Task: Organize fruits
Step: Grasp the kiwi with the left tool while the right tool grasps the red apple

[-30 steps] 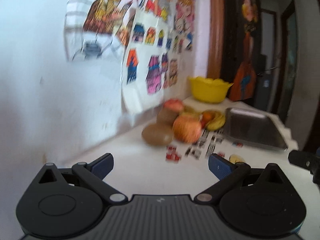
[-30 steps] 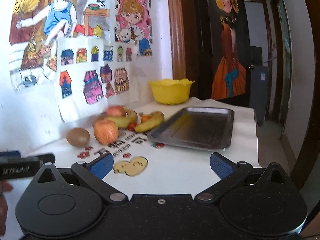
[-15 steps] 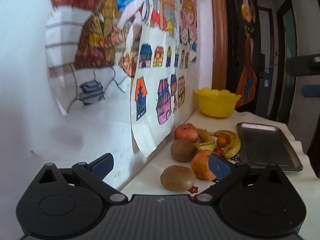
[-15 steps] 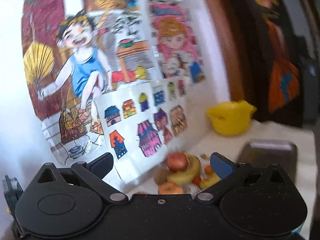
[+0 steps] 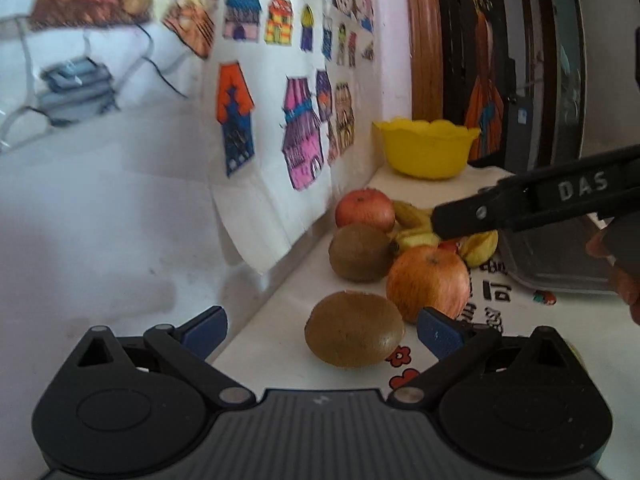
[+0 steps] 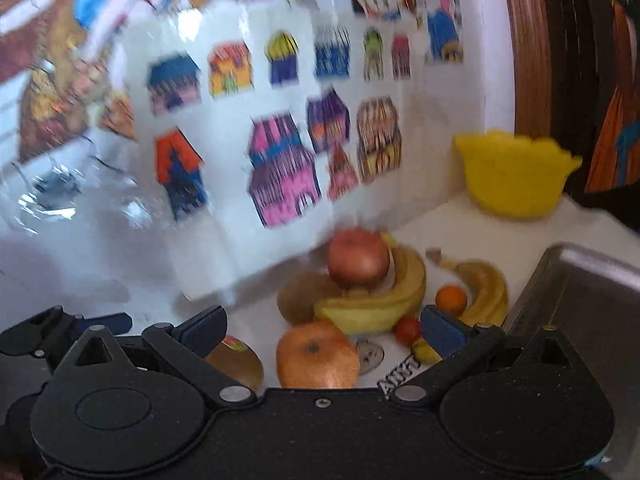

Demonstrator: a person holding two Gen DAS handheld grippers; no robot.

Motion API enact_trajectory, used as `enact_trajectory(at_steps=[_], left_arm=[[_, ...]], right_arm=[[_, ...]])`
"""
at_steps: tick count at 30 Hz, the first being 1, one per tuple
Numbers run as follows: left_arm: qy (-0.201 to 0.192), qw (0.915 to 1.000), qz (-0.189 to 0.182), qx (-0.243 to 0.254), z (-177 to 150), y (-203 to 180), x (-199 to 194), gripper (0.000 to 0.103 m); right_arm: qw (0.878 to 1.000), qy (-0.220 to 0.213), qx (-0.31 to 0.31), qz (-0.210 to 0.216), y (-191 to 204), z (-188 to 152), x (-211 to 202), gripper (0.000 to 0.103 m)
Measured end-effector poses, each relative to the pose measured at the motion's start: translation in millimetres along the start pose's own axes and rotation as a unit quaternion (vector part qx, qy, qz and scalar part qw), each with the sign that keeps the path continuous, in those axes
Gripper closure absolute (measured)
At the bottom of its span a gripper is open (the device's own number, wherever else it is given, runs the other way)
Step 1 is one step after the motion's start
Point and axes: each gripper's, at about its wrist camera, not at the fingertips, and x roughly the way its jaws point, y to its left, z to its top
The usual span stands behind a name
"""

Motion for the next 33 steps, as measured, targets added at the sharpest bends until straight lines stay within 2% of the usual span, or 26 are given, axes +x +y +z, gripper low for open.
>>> enact_trajectory(at_steps=[5,9,15,26,33], left_arm=[[0.021,0.9997,-0.001,0.009,-5,-1,21,0.0],[0.031,0.9994,-0.006,0.013,-8,0,30,0.0],[0.043,0.9985,-0.017,0.03,-13,-4,39,0.0],[0.046,0.9976,-0.03,0.042,-9,-10,46,0.001],[0.043,0.9978,-0.033,0.037,-10,-7,45,0.009]], right_arm=[[1.0,0.014,-0.002,-0.015,-8,-16,22,0.001],[0.999,0.018,-0.035,-0.024,-7,-28,31,0.001],[0.998,0.041,-0.056,-0.004,-5,-35,44,0.001],[0.996,0.064,-0.055,0.007,-4,-37,62,0.014],[0.997,0.066,-0.038,0.011,-4,-37,64,0.018]])
